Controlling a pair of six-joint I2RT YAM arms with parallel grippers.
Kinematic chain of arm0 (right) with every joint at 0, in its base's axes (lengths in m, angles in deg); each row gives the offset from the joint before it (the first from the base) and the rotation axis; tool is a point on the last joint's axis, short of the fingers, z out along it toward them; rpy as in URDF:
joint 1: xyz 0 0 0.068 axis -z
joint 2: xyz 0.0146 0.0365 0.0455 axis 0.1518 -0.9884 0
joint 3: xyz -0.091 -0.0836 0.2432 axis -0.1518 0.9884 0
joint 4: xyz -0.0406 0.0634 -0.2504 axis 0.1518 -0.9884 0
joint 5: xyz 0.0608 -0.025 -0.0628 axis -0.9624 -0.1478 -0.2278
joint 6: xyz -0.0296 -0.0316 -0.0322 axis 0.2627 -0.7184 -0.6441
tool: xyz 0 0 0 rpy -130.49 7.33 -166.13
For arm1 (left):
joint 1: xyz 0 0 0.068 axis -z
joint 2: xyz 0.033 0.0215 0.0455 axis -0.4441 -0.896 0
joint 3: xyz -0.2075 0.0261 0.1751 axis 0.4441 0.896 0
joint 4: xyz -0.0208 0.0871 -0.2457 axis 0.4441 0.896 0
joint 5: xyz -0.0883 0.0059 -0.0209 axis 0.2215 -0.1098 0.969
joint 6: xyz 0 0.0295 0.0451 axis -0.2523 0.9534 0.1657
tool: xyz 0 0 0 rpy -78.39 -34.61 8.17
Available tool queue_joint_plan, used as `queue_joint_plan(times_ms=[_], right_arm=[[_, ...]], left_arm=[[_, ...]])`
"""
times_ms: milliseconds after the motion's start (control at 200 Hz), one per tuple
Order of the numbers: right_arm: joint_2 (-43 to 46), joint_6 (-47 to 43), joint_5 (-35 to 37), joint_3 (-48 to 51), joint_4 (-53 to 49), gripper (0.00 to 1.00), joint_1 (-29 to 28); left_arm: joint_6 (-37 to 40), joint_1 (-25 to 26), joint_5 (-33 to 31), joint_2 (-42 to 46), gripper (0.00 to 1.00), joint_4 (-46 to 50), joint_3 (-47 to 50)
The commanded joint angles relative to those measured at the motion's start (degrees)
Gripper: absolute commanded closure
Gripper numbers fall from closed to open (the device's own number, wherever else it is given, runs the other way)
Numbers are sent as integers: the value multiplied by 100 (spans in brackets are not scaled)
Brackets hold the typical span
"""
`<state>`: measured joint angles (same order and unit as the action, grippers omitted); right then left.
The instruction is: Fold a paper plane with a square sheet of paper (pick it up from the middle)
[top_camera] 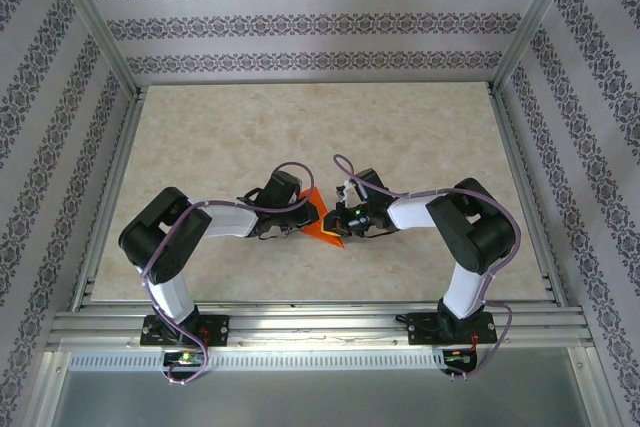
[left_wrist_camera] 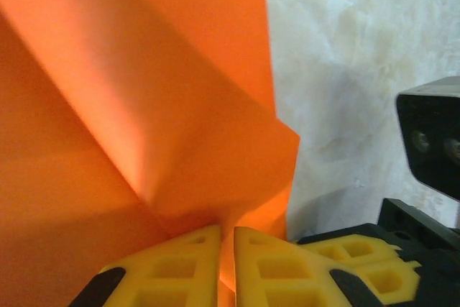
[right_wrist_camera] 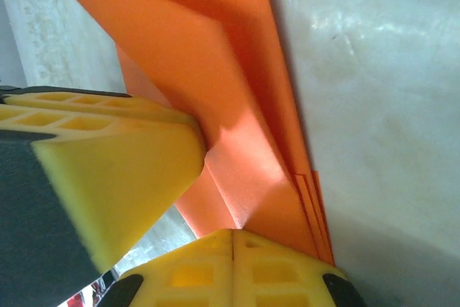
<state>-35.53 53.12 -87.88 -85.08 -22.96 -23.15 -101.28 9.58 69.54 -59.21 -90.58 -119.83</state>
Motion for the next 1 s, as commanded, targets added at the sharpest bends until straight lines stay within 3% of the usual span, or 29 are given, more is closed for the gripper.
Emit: queue_joint_plan(times_ms=[0, 135, 290, 490, 994], right_arm=[[-240, -201, 167, 256, -568, 100, 32], [-203, -194, 167, 247, -574, 100, 50], [-242, -186, 210, 265, -571, 100, 77], [-291, -288, 202, 282, -645, 100, 81], [-256, -555, 114, 343, -854, 100, 99]], left_arm=[[119, 18, 175, 229, 85, -110, -184], [127, 19, 291, -20, 88, -79, -290], [175, -81, -3, -288, 90, 120, -270], [297, -429, 101, -321, 88, -357, 35], [1148, -1468, 209, -476, 87, 916, -597]])
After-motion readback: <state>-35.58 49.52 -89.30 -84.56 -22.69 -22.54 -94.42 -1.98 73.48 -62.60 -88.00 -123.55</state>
